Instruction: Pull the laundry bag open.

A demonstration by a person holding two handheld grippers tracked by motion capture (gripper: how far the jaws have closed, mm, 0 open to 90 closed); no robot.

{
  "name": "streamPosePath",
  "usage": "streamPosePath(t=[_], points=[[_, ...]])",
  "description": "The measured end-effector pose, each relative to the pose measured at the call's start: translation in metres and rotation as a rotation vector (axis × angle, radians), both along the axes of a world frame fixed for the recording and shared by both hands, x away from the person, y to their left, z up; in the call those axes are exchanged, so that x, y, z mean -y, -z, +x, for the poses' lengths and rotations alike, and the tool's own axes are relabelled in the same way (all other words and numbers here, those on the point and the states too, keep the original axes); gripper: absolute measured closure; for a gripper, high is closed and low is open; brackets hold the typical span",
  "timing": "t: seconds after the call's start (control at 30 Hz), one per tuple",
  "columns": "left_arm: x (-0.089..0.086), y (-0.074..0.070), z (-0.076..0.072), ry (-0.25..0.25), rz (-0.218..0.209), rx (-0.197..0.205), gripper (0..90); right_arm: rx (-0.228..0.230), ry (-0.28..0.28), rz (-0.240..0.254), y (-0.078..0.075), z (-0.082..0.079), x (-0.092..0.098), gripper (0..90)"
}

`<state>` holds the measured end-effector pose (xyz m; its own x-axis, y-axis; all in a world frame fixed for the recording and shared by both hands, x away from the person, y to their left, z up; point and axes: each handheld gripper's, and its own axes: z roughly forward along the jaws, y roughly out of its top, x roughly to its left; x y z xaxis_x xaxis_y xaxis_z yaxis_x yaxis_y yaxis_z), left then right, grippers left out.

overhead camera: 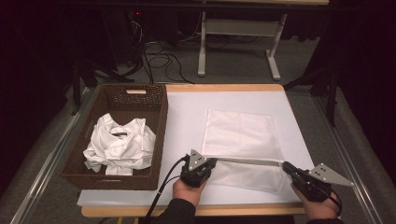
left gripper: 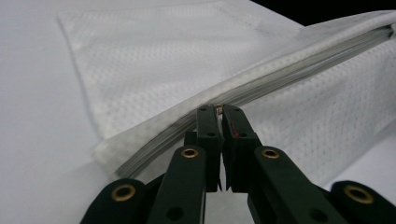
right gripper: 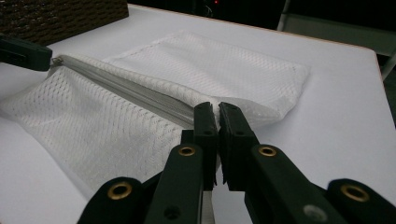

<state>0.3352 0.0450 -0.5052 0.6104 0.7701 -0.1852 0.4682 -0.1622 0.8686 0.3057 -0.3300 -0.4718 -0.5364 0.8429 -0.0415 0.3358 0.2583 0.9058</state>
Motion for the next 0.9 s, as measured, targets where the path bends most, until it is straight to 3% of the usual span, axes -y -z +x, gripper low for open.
streamPosePath(t=[0.27, 0.37, 0.4, 0.43, 0.47, 0.5, 0.73, 0.9], points=[[-0.032, 0.003, -0.009, -0.062, 0.039, -0.032, 86.3, -0.015, 0.001, -0.009, 0.002, 0.0, 0.001, 87.6], [-0.042, 0.002, -0.012, -0.06, 0.052, -0.041, 86.3, -0.023, 0.009, -0.013, 0.004, 0.001, 0.002, 87.6], [-0.043, 0.002, -0.014, -0.055, 0.067, -0.042, 86.3, -0.027, 0.001, -0.01, 0.004, 0.001, 0.003, 87.6], [-0.042, 0.0, -0.016, -0.061, 0.115, -0.024, 86.3, -0.031, -0.004, -0.011, 0.005, 0.001, 0.002, 87.6], [-0.042, 0.0, -0.016, -0.061, 0.115, -0.024, 86.4, -0.035, -0.008, -0.02, 0.005, 0.001, -0.001, 87.6], [-0.042, -0.004, -0.019, -0.065, 0.154, -0.003, 86.3, -0.031, -0.011, -0.037, 0.005, 0.0, -0.004, 87.6], [-0.046, 0.007, -0.019, -0.048, 0.132, 0.0, 86.1, -0.056, -0.027, -0.06, 0.01, 0.002, -0.008, 87.4], [-0.046, 0.014, -0.013, -0.07, 0.087, -0.03, 85.6, -0.083, -0.038, -0.07, 0.013, 0.002, -0.009, 84.8]])
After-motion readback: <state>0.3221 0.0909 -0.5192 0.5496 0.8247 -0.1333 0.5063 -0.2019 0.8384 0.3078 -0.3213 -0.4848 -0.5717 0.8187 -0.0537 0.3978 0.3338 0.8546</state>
